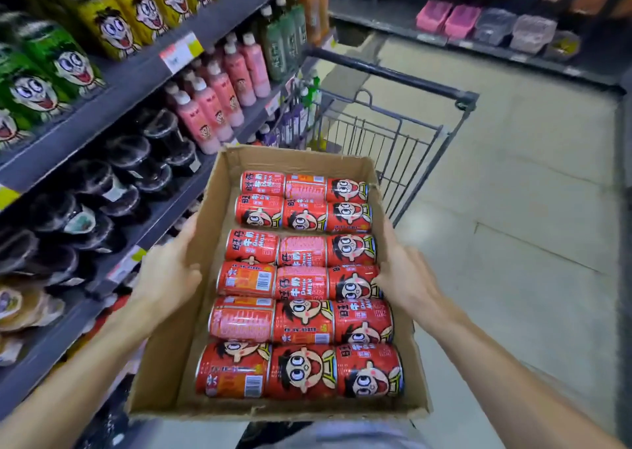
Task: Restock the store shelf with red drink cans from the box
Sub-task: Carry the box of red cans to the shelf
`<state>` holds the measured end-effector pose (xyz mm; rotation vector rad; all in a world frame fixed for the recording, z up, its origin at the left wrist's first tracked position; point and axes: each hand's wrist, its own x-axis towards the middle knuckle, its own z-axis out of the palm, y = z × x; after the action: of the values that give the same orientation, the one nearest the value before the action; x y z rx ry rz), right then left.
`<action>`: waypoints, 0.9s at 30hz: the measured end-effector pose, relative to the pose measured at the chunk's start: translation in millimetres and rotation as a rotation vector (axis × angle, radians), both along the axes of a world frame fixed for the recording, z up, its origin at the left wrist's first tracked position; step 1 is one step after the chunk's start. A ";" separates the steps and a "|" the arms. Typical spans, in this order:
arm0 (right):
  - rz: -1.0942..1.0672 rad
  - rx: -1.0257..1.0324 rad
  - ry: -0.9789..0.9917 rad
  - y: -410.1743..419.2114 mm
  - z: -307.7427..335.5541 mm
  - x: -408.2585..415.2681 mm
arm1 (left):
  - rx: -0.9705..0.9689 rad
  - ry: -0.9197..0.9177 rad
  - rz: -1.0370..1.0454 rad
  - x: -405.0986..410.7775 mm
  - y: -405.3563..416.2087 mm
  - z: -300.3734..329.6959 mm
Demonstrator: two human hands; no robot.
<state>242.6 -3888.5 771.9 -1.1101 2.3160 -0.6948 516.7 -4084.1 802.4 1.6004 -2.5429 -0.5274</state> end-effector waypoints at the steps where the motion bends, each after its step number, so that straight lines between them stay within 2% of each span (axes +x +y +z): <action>1: -0.025 -0.023 -0.028 -8.1 -6.1 1.4 | 0.006 0.003 -0.006 -4.4 -13.1 -2.3; 7: -0.183 -0.033 -0.070 -44.8 -46.9 -1.7 | 0.059 0.000 -0.154 -34.6 -93.3 -38.9; 17: -0.414 0.109 -0.124 -87.6 -121.0 -28.4 | 0.100 -0.078 -0.314 -125.9 -182.3 -117.8; 24: -0.440 0.227 -0.147 -117.6 -181.4 -46.3 | 0.243 -0.067 -0.348 -158.0 -210.2 -193.0; 27: -0.437 0.320 -0.147 -124.4 -203.8 -51.8 | 0.196 -0.128 -0.355 -164.0 -214.0 -222.4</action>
<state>190.8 -4012.9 568.2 -0.4005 2.4497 -0.5067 352.8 -4298.2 580.0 1.2701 -2.9767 -0.7488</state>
